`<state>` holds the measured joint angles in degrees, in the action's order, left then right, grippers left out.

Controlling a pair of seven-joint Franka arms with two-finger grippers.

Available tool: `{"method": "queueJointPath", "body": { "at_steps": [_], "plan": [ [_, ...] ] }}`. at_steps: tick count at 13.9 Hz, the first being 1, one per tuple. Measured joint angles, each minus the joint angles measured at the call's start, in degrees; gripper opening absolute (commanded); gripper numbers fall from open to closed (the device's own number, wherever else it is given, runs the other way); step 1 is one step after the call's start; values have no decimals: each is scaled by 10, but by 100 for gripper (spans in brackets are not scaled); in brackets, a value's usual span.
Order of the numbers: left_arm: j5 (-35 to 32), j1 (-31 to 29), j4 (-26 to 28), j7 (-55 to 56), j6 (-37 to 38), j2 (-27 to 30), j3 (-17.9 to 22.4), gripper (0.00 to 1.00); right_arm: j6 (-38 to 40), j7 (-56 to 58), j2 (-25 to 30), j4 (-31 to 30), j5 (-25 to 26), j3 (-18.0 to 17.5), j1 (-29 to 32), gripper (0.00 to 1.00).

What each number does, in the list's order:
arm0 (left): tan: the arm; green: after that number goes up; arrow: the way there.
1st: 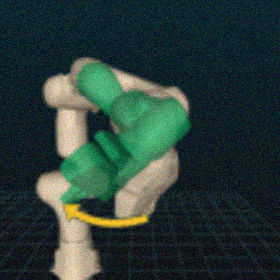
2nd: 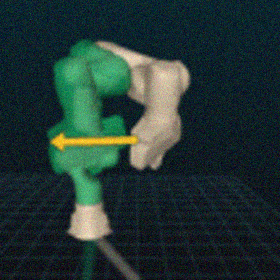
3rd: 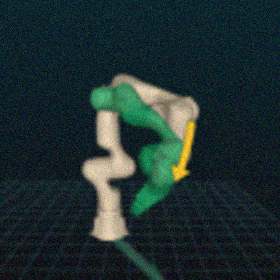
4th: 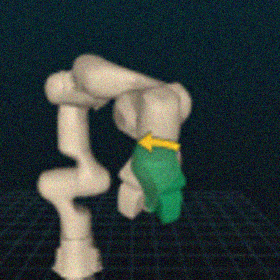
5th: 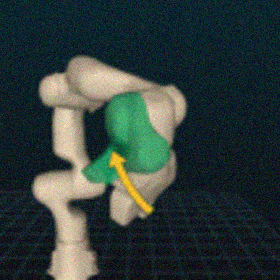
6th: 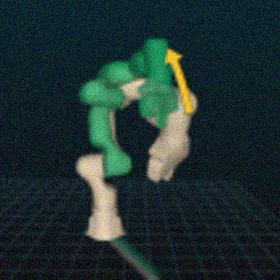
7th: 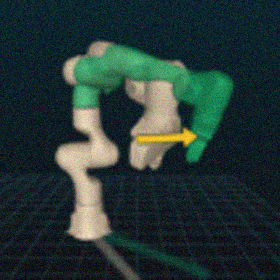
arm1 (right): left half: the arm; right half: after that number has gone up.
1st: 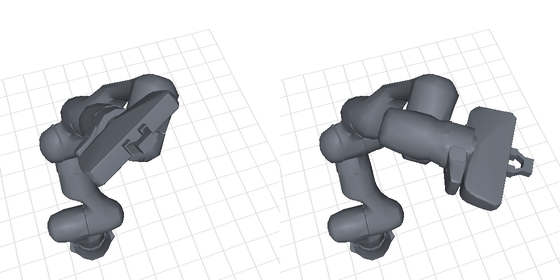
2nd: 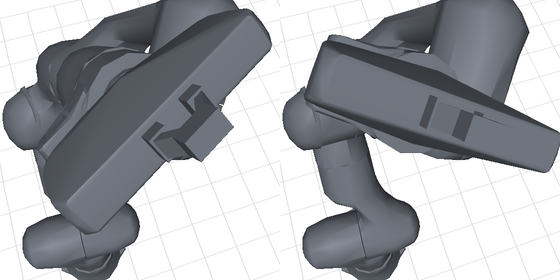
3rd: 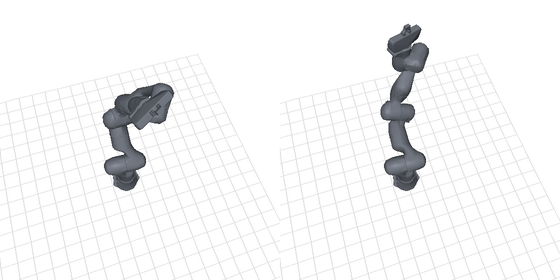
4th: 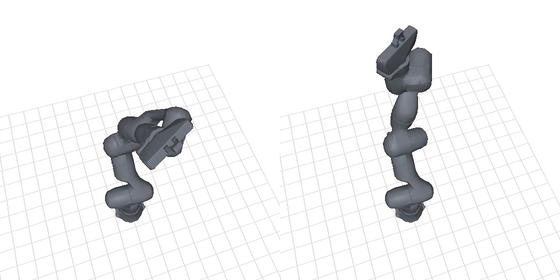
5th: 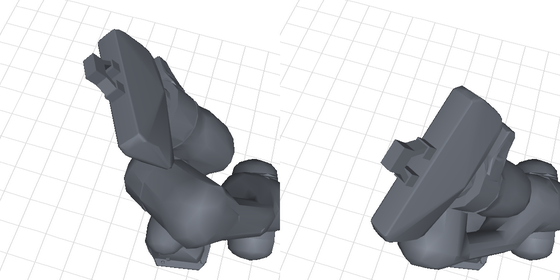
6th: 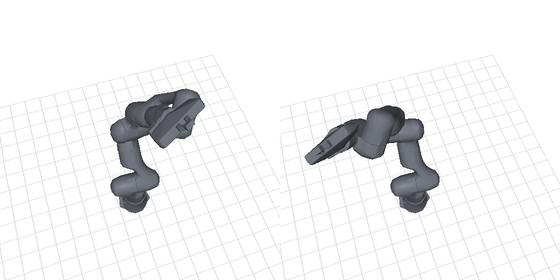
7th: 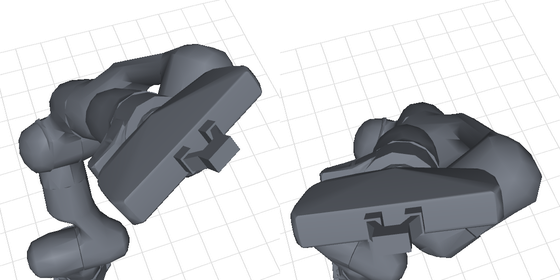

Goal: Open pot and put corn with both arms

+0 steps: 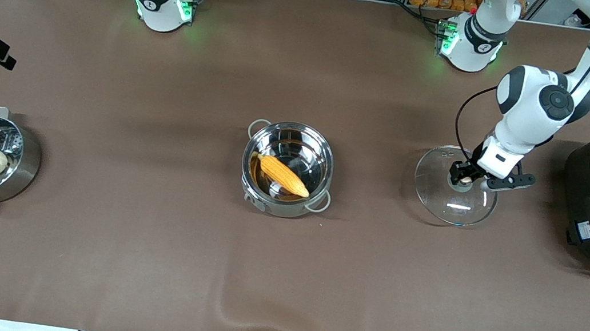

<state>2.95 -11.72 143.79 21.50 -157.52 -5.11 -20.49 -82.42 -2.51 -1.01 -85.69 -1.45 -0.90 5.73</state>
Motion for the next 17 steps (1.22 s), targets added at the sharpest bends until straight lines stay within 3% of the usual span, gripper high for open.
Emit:
{"method": "queueJointPath", "body": {
  "at_steps": [6, 7, 8, 9, 14, 17],
  "plan": [
    [0, 0, -1, 0, -27, -55, 0, 0, 0, 1, -1, 0, 0, -1, -4, 100],
    [0, 0, -1, 0, -31, -61, 0, 5, -1, 1, -1, 0, 0, -1, -8, 100],
    [0, 0, -2, 0, -33, -65, 0, 61, -1, 1, -1, 0, 0, -1, -11, 100],
    [0, 0, -4, 0, -34, -66, 0, 100, -2, 1, -1, 0, 0, -2, -13, 100],
    [0, -1, -39, 0, -36, -66, 0, 100, -2, 1, -1, 0, 0, -2, -14, 100],
    [0, -4, -98, 0, 39, -55, 2, 100, -3, 1, -1, 0, 0, -2, -14, 100]
  ]
}}
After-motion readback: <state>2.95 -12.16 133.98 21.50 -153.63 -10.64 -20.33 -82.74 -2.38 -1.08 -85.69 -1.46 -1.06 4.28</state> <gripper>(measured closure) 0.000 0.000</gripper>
